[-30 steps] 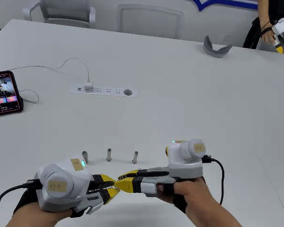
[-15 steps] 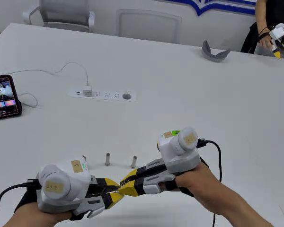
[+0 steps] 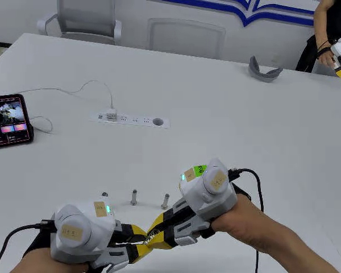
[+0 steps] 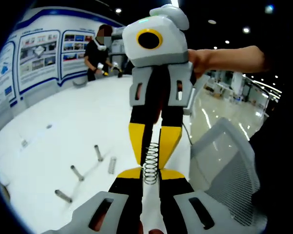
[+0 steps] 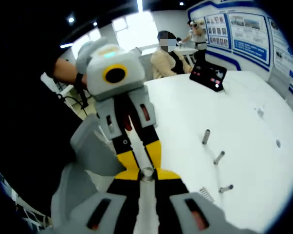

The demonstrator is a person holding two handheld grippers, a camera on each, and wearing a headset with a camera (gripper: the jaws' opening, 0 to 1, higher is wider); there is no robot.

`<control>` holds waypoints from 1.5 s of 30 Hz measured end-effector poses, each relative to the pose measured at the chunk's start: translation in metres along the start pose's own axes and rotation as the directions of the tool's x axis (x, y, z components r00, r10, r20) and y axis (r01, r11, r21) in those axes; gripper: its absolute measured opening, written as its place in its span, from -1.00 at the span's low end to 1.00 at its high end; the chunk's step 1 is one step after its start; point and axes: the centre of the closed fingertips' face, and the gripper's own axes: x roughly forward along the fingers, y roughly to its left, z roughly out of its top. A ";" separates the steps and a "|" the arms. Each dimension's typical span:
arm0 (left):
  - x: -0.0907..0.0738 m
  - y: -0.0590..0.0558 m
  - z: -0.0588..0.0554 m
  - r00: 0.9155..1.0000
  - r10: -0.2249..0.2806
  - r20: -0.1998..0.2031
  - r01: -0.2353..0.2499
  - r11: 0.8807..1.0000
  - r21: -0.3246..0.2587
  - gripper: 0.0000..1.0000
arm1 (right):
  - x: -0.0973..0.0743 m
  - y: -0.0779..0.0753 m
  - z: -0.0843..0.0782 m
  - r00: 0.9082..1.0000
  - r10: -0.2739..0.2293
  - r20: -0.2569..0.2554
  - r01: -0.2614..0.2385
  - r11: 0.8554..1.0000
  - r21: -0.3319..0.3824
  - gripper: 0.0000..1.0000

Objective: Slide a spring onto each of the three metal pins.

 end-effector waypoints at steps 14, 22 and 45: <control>-0.017 0.009 -0.014 0.998 0.056 0.018 -0.054 0.995 -0.088 -0.53 | -0.001 0.000 -0.001 0.998 -0.003 0.069 -0.001 0.998 0.059 -0.75; -0.029 0.020 -0.022 0.994 0.110 0.021 -0.107 0.986 -0.127 -0.49 | -0.004 -0.005 -0.008 0.997 -0.029 0.074 0.022 0.996 0.085 -0.75; -0.063 0.050 -0.045 0.966 0.259 0.019 -0.248 0.943 -0.222 -0.30 | -0.005 -0.041 -0.036 0.994 -0.109 -0.011 0.110 0.986 0.126 -0.75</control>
